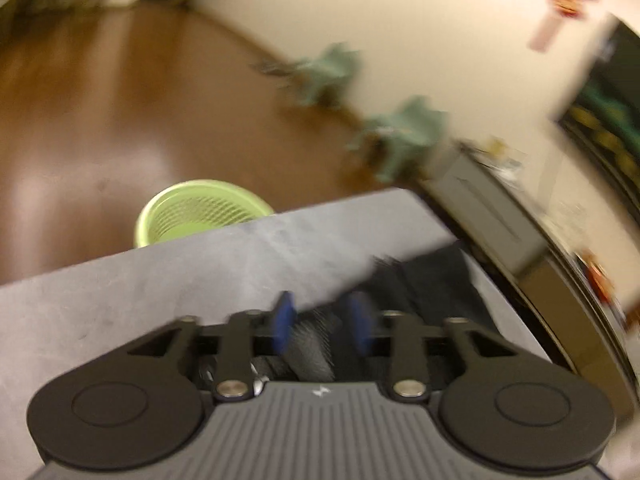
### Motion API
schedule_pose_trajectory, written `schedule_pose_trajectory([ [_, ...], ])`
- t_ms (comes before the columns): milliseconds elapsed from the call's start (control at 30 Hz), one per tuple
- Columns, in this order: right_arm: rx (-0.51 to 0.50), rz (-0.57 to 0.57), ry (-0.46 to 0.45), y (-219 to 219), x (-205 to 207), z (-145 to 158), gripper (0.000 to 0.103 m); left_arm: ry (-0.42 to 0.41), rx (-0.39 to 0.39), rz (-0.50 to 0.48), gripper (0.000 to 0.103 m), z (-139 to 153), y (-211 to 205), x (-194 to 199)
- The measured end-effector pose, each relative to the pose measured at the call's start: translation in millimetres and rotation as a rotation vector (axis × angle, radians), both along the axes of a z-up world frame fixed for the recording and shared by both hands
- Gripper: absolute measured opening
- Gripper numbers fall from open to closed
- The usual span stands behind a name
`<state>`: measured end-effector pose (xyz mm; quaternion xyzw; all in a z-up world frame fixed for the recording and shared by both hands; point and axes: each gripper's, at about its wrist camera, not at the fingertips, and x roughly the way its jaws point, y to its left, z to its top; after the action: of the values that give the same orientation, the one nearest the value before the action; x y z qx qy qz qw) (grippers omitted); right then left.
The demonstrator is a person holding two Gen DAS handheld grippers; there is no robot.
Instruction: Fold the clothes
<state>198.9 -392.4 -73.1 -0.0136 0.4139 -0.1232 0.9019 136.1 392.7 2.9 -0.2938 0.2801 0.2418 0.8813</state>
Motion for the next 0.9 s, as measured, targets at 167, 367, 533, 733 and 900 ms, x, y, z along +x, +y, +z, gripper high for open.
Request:
schedule_pose_trajectory([
  [167, 0.054, 0.229, -0.053, 28.2, -29.8, 20.3, 0.098, 0.067, 0.145, -0.480, 0.066, -11.4, -66.6, -6.3],
  [367, 0.033, 0.252, 0.015, 29.7, -22.2, 7.6, 0.091, 0.241, 0.332, -0.736, 0.062, -44.0, -119.8, -2.9],
  [533, 0.015, 0.272, 0.071, 30.9, -15.8, -2.9, 0.097, 0.314, 0.423, -0.775, 0.059, -72.0, -151.9, 27.6],
  [733, -0.070, 0.199, 0.054, 25.1, 4.1, -13.0, 0.097, 0.254, 0.428, -0.757, 0.059, -78.3, -186.5, 80.5],
  [900, -0.185, 0.064, -0.023, 12.3, 27.8, -17.1, 0.098, 0.235, 0.439, -0.761, 0.061, -61.9, -191.6, 91.5],
])
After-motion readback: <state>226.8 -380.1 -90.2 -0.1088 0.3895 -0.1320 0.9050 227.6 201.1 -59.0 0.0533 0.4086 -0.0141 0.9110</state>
